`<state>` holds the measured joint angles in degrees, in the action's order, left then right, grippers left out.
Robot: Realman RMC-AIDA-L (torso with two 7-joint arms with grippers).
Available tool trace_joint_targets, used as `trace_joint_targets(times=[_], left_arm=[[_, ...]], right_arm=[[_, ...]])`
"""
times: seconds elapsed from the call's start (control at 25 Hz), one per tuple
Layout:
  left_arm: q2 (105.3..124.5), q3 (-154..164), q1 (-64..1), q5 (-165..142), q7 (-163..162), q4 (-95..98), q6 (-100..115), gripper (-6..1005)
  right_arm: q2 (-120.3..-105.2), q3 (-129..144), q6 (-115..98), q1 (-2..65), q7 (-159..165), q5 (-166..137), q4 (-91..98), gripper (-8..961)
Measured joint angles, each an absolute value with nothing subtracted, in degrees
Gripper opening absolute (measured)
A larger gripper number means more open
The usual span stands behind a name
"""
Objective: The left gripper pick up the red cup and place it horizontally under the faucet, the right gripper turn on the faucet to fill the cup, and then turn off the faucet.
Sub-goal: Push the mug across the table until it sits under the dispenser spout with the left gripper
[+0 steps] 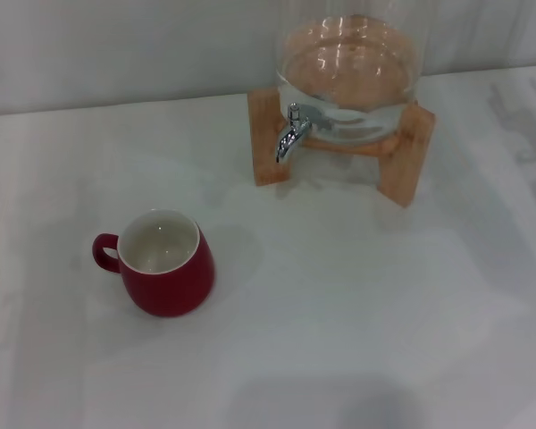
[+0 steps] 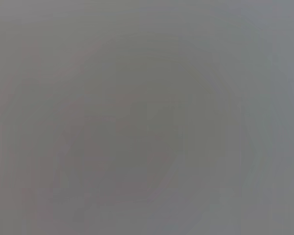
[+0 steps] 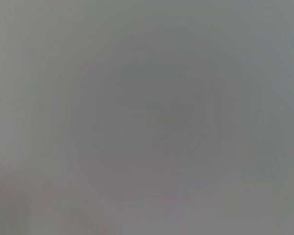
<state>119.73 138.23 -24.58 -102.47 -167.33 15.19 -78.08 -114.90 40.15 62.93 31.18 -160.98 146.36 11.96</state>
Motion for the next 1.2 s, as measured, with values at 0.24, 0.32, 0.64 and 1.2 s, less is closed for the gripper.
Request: trace_joint_targets(times=[0.24, 0.32, 0.64, 1.2], left_arm=[[119.83, 140.34, -22.6, -102.92, -168.3, 17.91, -77.85, 887], [119.86, 142.32, -21.71, -102.87, -168.46, 19.18, -77.54, 887], [120.25, 151.05, -18.13, -102.55, -168.22, 21.92, -77.44, 887], [120.19, 161.47, -15.48, -102.71, -163.33, 21.83, -77.35, 887]], right_arm=[[-115.05, 37.98, 62.99, 31.27, -162.11, 146.71, 12.26, 676], [-115.06, 37.78, 63.0, 31.28, -162.26, 146.76, 12.42, 676], [-115.04, 37.79, 63.1, 31.29, -162.23, 147.29, 12.71, 676], [-114.69, 37.7, 62.72, 31.23, -162.41, 147.31, 14.12, 676]])
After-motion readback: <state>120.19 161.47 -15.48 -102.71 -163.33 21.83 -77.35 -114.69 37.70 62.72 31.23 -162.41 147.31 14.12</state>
